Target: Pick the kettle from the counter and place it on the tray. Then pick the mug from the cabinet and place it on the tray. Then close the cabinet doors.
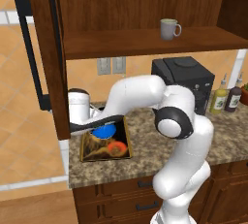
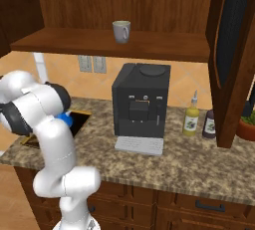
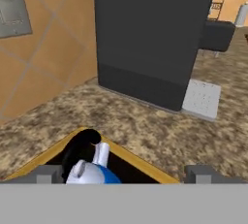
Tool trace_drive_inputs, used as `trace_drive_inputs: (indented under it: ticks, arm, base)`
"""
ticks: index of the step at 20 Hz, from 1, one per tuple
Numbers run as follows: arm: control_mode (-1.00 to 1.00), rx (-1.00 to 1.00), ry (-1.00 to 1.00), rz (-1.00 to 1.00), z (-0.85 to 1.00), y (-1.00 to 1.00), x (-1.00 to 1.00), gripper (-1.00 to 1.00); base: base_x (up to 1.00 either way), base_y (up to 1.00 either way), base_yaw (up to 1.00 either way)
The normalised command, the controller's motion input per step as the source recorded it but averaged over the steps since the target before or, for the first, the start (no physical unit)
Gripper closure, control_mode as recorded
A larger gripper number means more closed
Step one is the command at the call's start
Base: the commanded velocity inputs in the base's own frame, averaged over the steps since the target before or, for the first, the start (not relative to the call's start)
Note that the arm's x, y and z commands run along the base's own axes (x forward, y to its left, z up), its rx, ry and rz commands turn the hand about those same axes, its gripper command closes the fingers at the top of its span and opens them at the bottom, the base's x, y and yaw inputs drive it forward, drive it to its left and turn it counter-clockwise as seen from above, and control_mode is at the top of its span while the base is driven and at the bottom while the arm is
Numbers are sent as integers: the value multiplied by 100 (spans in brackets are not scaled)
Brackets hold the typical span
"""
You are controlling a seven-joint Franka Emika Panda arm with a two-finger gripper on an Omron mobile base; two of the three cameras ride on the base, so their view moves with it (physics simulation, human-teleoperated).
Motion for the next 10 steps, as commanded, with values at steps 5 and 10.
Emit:
trace_drive_inputs:
  ticks: [5,10]
  arm:
    - [-100,8,-8,0,37,-57,-39,-100]
    - [-100,14,-6,4,15,-78,-9,-100]
  base:
    - [0,0,0]
    - [0,0,0]
